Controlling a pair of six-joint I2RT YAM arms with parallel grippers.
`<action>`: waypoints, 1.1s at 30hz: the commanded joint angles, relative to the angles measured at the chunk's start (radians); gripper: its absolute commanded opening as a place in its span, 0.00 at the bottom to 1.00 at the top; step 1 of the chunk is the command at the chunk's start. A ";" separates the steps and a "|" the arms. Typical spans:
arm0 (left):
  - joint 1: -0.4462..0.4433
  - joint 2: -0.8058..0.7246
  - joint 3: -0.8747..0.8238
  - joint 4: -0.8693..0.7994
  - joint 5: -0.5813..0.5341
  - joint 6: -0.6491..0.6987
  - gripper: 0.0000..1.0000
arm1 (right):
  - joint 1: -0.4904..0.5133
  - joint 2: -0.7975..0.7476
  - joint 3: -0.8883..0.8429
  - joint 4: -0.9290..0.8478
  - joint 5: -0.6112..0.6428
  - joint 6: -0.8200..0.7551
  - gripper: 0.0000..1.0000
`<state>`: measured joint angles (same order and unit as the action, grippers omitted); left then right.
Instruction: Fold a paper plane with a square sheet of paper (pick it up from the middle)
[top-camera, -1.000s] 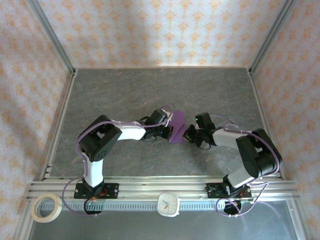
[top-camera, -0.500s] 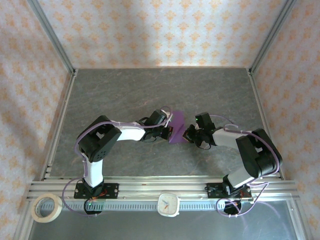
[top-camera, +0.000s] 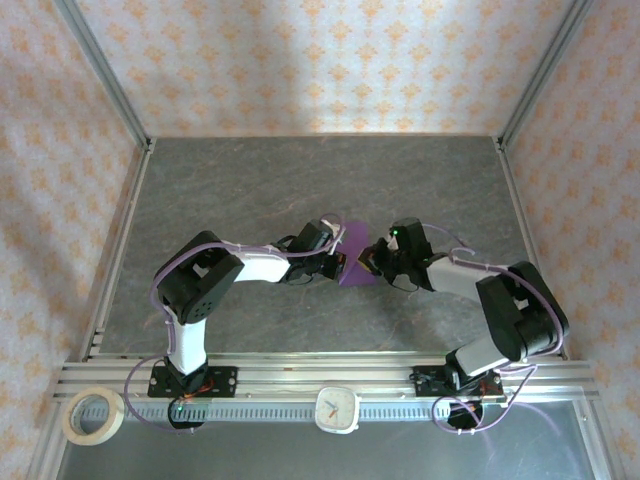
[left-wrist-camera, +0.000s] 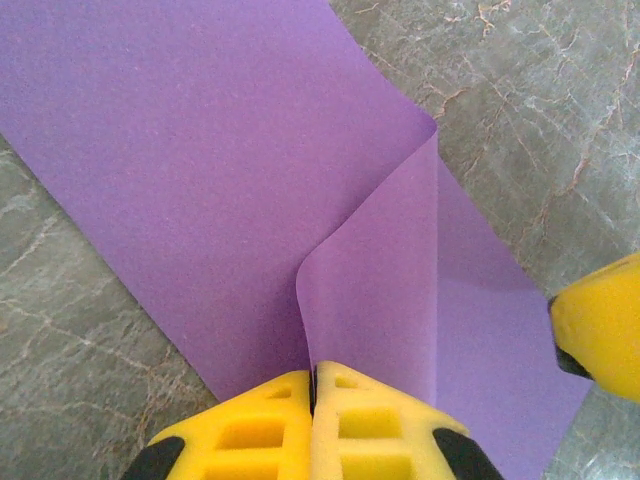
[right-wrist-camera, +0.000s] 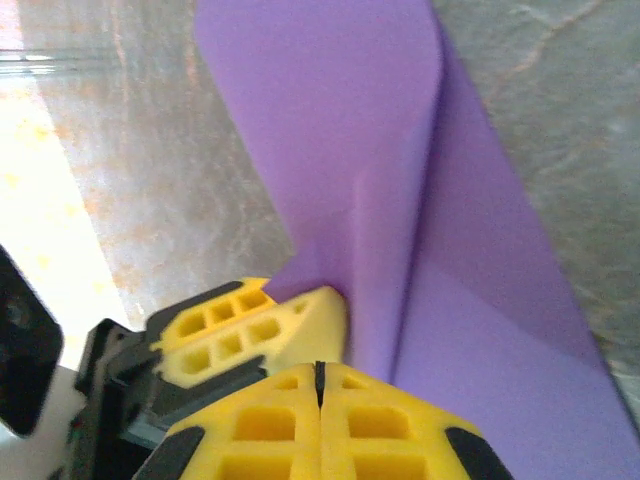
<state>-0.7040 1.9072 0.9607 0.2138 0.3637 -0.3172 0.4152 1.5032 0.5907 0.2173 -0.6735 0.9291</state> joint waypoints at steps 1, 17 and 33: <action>0.012 0.051 -0.025 -0.032 0.008 -0.011 0.01 | 0.013 0.034 0.030 0.071 -0.021 0.065 0.00; 0.016 0.066 -0.017 -0.041 0.016 0.001 0.01 | 0.025 0.167 0.071 0.051 0.008 0.065 0.00; 0.021 0.095 0.001 -0.072 0.020 0.015 0.01 | 0.014 0.120 0.096 -0.059 0.084 0.007 0.00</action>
<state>-0.6926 1.9381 0.9794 0.2443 0.3935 -0.3134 0.4351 1.6596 0.6472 0.2161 -0.6254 0.9600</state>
